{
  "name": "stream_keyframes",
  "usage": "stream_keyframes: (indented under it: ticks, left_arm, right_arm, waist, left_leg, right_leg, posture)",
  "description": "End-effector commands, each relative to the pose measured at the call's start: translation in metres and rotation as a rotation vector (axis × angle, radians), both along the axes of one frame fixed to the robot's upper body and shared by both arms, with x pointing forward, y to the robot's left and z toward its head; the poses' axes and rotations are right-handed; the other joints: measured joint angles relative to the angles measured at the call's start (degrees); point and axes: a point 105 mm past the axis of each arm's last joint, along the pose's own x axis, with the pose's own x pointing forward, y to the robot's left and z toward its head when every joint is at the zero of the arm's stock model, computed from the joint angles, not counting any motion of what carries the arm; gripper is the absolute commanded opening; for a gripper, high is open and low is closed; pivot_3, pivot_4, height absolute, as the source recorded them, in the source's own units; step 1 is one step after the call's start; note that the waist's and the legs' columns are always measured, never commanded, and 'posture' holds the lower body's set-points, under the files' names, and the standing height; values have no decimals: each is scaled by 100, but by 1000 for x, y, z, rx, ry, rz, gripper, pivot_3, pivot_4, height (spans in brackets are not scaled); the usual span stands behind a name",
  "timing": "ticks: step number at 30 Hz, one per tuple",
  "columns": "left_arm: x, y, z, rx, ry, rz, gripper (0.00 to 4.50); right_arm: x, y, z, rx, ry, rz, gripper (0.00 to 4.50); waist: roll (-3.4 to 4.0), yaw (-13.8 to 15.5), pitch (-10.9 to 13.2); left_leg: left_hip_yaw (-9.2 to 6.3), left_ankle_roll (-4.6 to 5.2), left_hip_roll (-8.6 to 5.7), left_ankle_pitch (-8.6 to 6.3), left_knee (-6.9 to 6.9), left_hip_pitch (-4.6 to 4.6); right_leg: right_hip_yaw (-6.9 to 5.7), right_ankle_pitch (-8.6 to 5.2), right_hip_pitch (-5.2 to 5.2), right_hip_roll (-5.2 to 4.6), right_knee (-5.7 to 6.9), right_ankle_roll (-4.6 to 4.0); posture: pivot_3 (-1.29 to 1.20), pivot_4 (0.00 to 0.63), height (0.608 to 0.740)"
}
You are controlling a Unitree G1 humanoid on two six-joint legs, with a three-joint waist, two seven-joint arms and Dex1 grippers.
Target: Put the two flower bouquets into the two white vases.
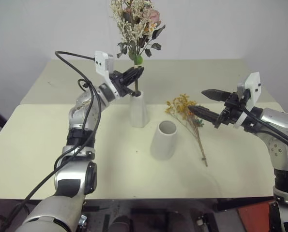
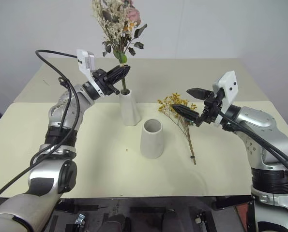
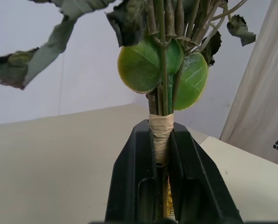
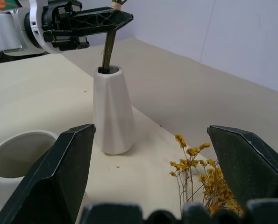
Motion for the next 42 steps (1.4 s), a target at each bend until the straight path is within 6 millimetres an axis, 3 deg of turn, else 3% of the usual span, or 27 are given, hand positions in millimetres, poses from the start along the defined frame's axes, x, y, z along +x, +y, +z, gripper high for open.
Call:
stream_keyframes:
  ticks: [1,32,42]
  left_arm:
    - [-3,-4,4,22,-37,12,118]
    - [6,4,29,-104,-30,24,118]
    - [8,0,16,-54,-43,53,118]
  right_arm:
    - [-5,2,15,8,-65,14,4500]
    - [-7,3,14,11,-65,19,4500]
    - [-8,5,14,15,-66,26,4500]
  waist:
    - [0,3,0]
    - [-1,4,0]
    - [-1,7,0]
  left_leg:
    - [0,0,0,0,0,0]
    - [1,0,-1,0,4,0]
    - [0,-1,-1,0,4,0]
  right_leg:
    - [0,0,0,0,0,0]
    - [-1,0,2,0,-1,0]
    - [-1,0,2,0,0,1]
  posture:
    - [0,150,740]
    - [0,150,740]
    - [0,150,740]
